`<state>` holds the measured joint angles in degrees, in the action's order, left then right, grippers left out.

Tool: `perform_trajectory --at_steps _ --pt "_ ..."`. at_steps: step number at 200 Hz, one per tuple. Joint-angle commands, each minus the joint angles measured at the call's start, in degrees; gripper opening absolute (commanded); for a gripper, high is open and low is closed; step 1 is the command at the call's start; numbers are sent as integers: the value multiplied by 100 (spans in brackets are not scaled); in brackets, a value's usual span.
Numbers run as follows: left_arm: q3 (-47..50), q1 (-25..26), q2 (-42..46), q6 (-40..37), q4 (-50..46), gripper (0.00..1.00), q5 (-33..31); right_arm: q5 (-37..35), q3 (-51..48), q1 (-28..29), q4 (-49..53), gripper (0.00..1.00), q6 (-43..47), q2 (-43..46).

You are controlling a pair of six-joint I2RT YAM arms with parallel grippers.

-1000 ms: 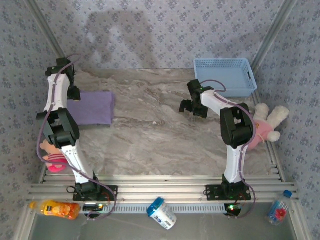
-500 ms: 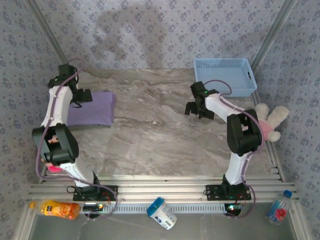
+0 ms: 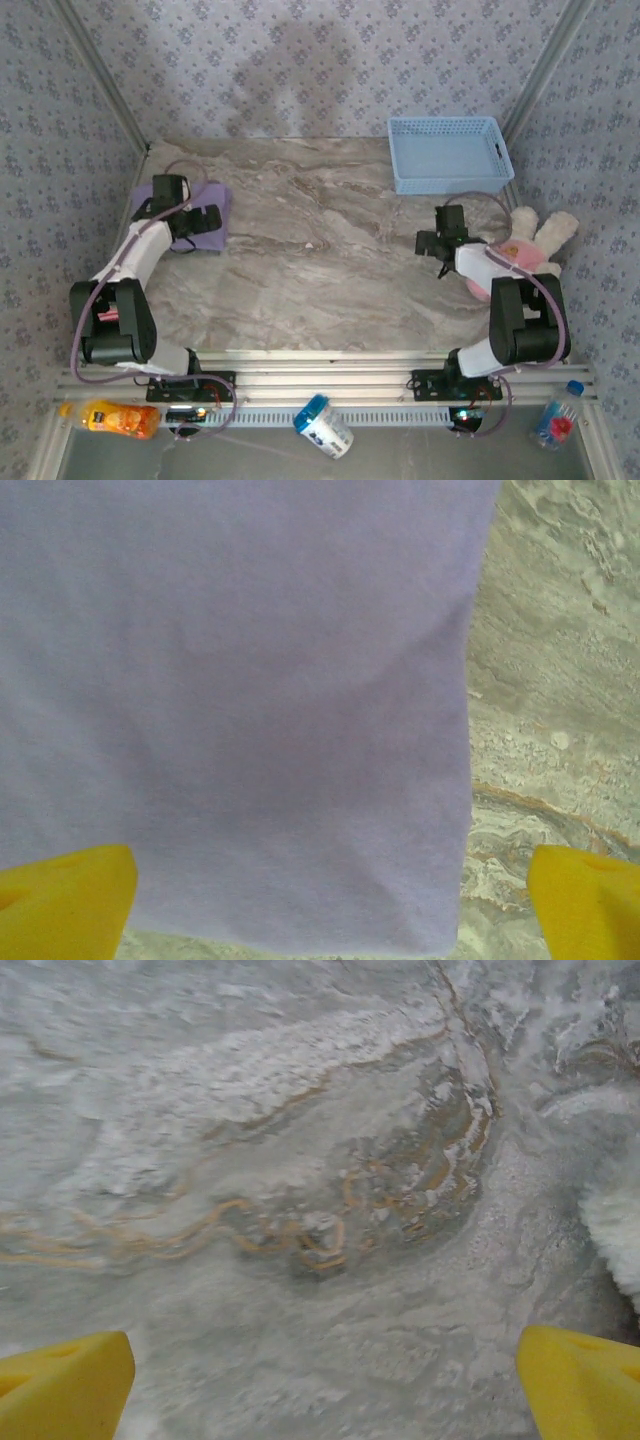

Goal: Fold and stack the mixed laundry pile

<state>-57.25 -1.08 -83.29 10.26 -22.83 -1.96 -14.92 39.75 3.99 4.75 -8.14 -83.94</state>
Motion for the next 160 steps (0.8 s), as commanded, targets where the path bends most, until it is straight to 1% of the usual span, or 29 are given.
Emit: perform_trajectory --at_steps 1,6,16,20,27,31,39,48,63,71,80,83,93,102,110,115,119,128,137,152,160 --pt "762 -32 349 -265 1285 100 -399 285 -241 -216 -1548 100 620 -99" --pt "1035 -27 444 -328 1626 100 -437 249 -333 -219 -1808 100 746 -129" --pt "1604 -29 629 -475 2445 100 -476 311 -588 -234 -2788 100 1134 -160" --pt "1808 -32 683 -523 2774 100 -478 368 -647 -265 -3051 100 1039 -206" --pt "2129 -26 746 -620 3263 100 -478 490 -620 -404 -3091 100 865 -246" --pt "2251 -16 762 -671 3463 100 -488 647 -668 -452 -3298 100 848 -288" --pt "2389 -14 756 -709 3693 100 -553 669 -827 -454 -3704 100 874 -365" --pt "2451 -15 667 -733 3794 100 -601 607 -931 -409 -3756 100 901 -280" --pt "2605 -4 507 -736 4195 100 -631 663 -1413 -407 -4481 100 902 -171" --pt "2758 6 429 -734 4625 100 -666 792 -1698 -491 -5081 100 839 -221" --pt "2867 4 319 -736 5049 100 -734 817 -1995 -539 -5998 100 808 -520" --pt "2851 12 288 -743 5096 100 -792 813 -2012 -533 -5957 100 799 -512" --pt "2846 2 150 -678 5392 100 -933 847 -1823 -568 -5214 100 779 -289" --pt "2773 -14 41 -546 5376 100 -888 787 -1894 -515 -5611 100 838 -408" --pt "2895 33 -161 -629 5823 100 -795 719 -1855 -489 -5456 100 849 -389" --pt "3007 109 -317 -706 6198 100 -871 710 -1828 -485 -5315 100 841 -346" --pt "3080 154 -361 -764 6516 100 -939 712 -1849 -487 -5403 100 845 -353" --pt "3117 264 -232 -849 6280 100 -962 701 -1882 -465 -5528 100 858 -395" --pt "3295 283 -292 -835 6722 100 -1003 700 -1842 -474 -5378 100 850 -353" --pt "3499 262 -510 -824 7321 100 -1037 701 -1857 -471 -5440 100 858 -370" --pt "3432 248 -432 -802 7063 100 -1000 701 -1856 -467 -5420 100 858 -360"
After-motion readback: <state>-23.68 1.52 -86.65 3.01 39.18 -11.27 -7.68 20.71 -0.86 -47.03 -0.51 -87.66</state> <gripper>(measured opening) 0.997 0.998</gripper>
